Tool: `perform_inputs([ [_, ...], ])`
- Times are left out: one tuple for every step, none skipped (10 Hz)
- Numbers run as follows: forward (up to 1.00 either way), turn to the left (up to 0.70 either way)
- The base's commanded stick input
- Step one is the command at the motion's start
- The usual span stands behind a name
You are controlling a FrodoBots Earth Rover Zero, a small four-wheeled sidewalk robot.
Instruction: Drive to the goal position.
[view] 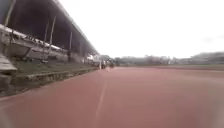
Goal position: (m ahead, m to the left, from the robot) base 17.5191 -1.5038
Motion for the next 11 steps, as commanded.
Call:
perform_inputs([
  [0.70, 0.01],
  [0.70, 0.01],
  [0.70, 0.01],
  [0.70, 0.01],
  [0.70, 0.01],
  [0.70, 0.01],
  [0.70, -0.09],
  [0.70, -0.24],
  [0.70, -0.28],
  [0.70, -0.10],
  [0.70, 0.01],
])
